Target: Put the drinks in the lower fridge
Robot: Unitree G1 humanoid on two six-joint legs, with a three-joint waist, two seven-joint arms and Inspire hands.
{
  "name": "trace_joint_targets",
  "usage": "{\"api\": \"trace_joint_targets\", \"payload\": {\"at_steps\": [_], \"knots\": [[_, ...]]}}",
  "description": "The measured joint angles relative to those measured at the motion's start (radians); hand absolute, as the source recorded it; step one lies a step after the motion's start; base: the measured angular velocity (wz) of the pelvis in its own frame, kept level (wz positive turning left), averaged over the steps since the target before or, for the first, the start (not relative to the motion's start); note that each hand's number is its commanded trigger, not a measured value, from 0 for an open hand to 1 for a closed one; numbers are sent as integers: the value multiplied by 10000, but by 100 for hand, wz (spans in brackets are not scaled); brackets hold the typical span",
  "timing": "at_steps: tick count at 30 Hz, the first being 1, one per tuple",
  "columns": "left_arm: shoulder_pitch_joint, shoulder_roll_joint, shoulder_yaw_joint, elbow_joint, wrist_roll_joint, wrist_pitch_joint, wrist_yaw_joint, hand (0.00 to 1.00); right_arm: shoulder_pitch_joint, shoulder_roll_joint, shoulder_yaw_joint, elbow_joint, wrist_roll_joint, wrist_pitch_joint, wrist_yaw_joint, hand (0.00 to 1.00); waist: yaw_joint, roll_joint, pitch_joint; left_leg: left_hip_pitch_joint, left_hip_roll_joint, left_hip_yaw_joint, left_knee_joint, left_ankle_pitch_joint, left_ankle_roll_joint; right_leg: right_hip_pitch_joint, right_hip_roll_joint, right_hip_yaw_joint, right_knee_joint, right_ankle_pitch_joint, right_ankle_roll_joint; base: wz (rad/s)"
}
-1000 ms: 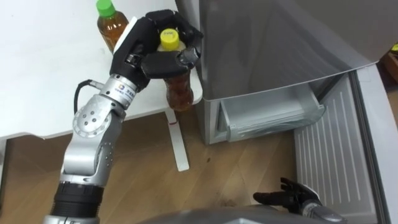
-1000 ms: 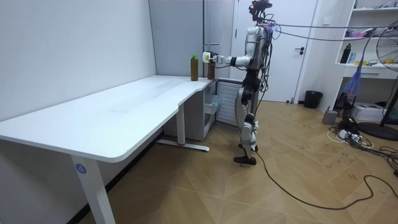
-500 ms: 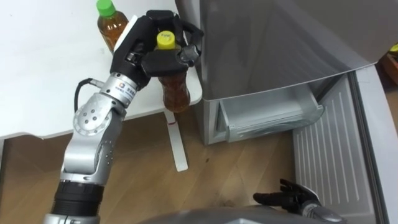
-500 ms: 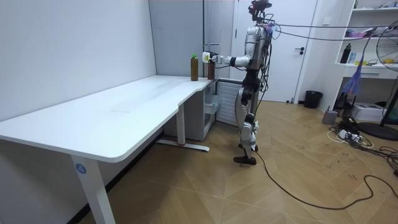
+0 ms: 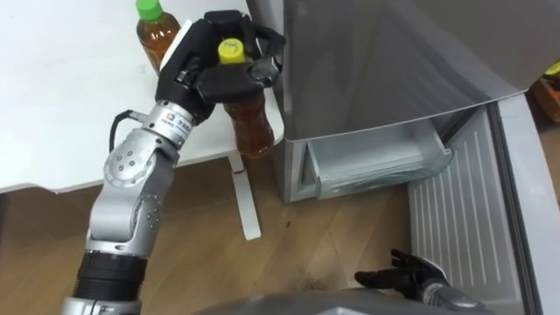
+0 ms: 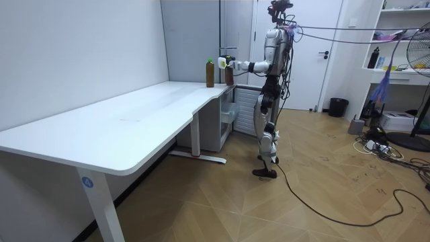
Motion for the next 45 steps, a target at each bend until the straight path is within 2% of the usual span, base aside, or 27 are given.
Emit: {"api": "trace_joint_targets", "payload": {"at_steps": [5,8,16,22,31,35,38,42,45], "knots": [[-1,-287,-17,9,-435,27,171,100,-9,98,315,-655,-562,16,-104,0,25,-22,-12,-172,16,32,33,2,0,-191,2,7,167,1,-1,-2],[-10,-343,-290,13,-757,42,339,100,59,132,819,-1333,-987,148,-80,0,213,-14,-19,-127,22,122,39,2,1,-176,-2,7,169,1,-2,-8],[-6,-603,-906,11,-758,55,595,100,603,206,1862,-4879,-1757,357,817,0,699,20,-40,-97,35,135,58,2,1,-171,-2,-1,205,9,-14,0],[26,-519,-1085,10,-760,53,504,100,661,171,2158,-6841,-1732,456,1976,0,807,47,-27,-158,44,3,178,1,1,-177,-16,-40,317,8,-13,4],[43,-369,-1058,9,-756,53,-302,100,659,139,2179,-7937,-1753,621,3765,0,1060,42,-4,-192,41,-7,222,-5,2,-185,-9,-24,338,7,-12,0],[131,-289,-1085,9,-755,53,-441,100,658,115,2247,-8543,-1741,651,4099,0,1085,51,4,-190,46,-6,247,-5,2,-182,-8,-19,332,8,-12,0],[246,-235,-1131,12,-755,53,-596,100,649,112,2297,-8837,-1712,651,4202,0,1092,66,30,-178,49,-5,245,-5,2,-168,-8,-20,331,8,-12,0],[267,-98,-1141,18,-751,52,-617,100,656,84,2339,-8959,-1712,656,4280,0,1081,109,106,-183,64,8,221,-9,2,-192,-6,-14,331,8,-12,0],[278,-109,-1234,57,-750,51,-623,100,656,100,2337,-8959,-1707,731,4422,0,1082,111,110,-175,42,28,202,-9,1,-192,-4,0,329,8,-12,0]]}}
